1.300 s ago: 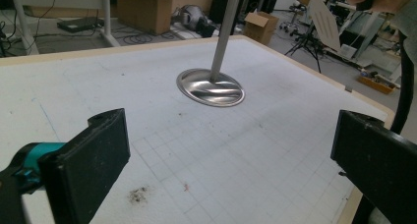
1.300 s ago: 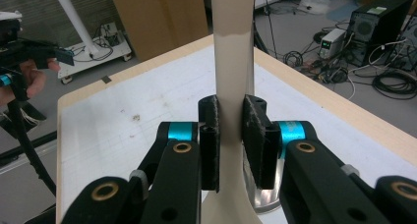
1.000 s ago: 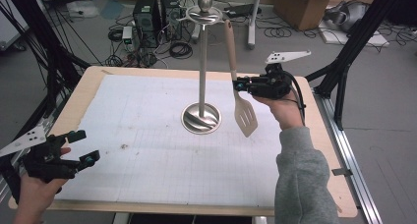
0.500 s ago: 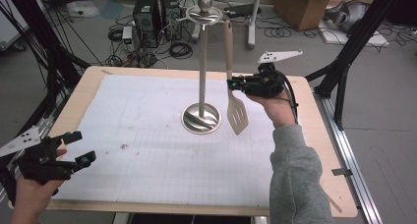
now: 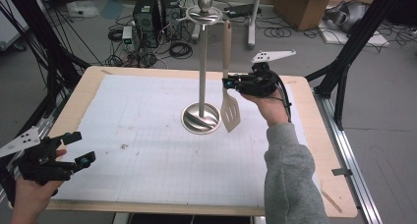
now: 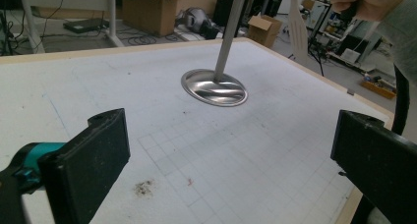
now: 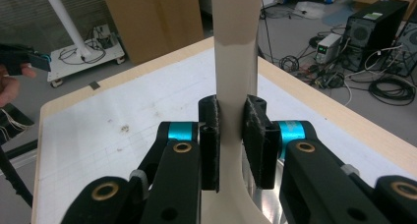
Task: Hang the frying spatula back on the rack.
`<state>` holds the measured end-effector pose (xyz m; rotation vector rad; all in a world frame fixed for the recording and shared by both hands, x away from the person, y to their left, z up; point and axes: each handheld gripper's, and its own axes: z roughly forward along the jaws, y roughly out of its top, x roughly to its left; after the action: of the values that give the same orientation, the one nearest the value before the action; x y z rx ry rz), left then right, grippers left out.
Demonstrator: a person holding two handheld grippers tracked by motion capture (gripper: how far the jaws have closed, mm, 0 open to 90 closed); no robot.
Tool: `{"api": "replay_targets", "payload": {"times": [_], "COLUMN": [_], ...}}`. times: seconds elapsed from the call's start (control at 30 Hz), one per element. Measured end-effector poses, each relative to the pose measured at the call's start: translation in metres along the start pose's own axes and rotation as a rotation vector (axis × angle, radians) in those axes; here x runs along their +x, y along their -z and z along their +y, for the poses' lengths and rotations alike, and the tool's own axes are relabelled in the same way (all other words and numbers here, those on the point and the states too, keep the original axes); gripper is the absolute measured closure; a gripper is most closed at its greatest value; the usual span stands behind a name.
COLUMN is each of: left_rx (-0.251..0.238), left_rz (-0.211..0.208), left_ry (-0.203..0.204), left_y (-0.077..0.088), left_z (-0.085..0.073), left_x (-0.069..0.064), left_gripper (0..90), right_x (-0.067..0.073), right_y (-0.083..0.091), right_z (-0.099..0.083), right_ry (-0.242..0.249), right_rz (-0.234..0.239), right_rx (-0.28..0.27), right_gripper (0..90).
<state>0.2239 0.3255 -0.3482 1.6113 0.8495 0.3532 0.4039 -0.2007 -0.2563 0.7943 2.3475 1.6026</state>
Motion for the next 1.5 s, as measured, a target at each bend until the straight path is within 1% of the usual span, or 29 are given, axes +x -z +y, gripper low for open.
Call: {"api": "replay_targets", "payload": {"times": [0.13,0.23,0.67,0.77,1.03,1.13,1.23,1.3,1.37,1.47,1.5], "left_rx": [0.006,0.014,0.015,0.019,0.021,0.021,0.016,0.022,0.026,0.024,0.021], "left_rz": [-0.002,-0.004,-0.001,-0.001,0.000,0.001,0.004,-0.002,-0.006,-0.001,0.000], "left_ry": [0.002,-0.001,0.000,0.003,0.003,0.002,-0.009,-0.013,-0.012,-0.015,-0.015], "left_y": [-0.002,-0.004,-0.004,-0.005,-0.005,-0.005,-0.006,-0.008,-0.009,-0.009,-0.009], "left_z": [-0.001,-0.002,-0.003,-0.003,-0.004,-0.004,-0.003,-0.003,-0.003,-0.003,-0.003], "left_x": [0.000,-0.001,-0.002,-0.001,-0.001,-0.001,-0.004,-0.006,-0.006,-0.005,-0.005], "left_gripper": [1.7,1.7,1.8,1.8,1.8,1.7,1.8,1.8,1.8,1.8,1.8], "right_x": [0.000,-0.001,0.000,0.000,0.000,0.000,0.002,0.002,0.003,0.005,0.006], "right_y": [-0.001,-0.002,-0.007,-0.008,-0.011,-0.010,-0.011,-0.011,-0.009,-0.005,-0.003], "right_z": [0.000,0.000,0.000,0.000,0.000,0.000,0.000,0.000,0.001,-0.001,-0.002], "right_ry": [0.001,0.013,0.026,0.022,0.025,0.034,0.038,0.034,0.036,0.039,0.031], "right_rz": [-0.013,-0.018,-0.041,-0.047,-0.048,-0.064,-0.077,-0.080,-0.086,-0.105,-0.109], "right_rx": [0.000,-0.004,-0.014,-0.014,-0.021,-0.020,-0.019,-0.023,-0.050,-0.082,-0.086], "right_gripper": [78.0,78.0,77.8,77.8,77.8,77.5,76.7,73.9,69.1,59.0,54.8]}}
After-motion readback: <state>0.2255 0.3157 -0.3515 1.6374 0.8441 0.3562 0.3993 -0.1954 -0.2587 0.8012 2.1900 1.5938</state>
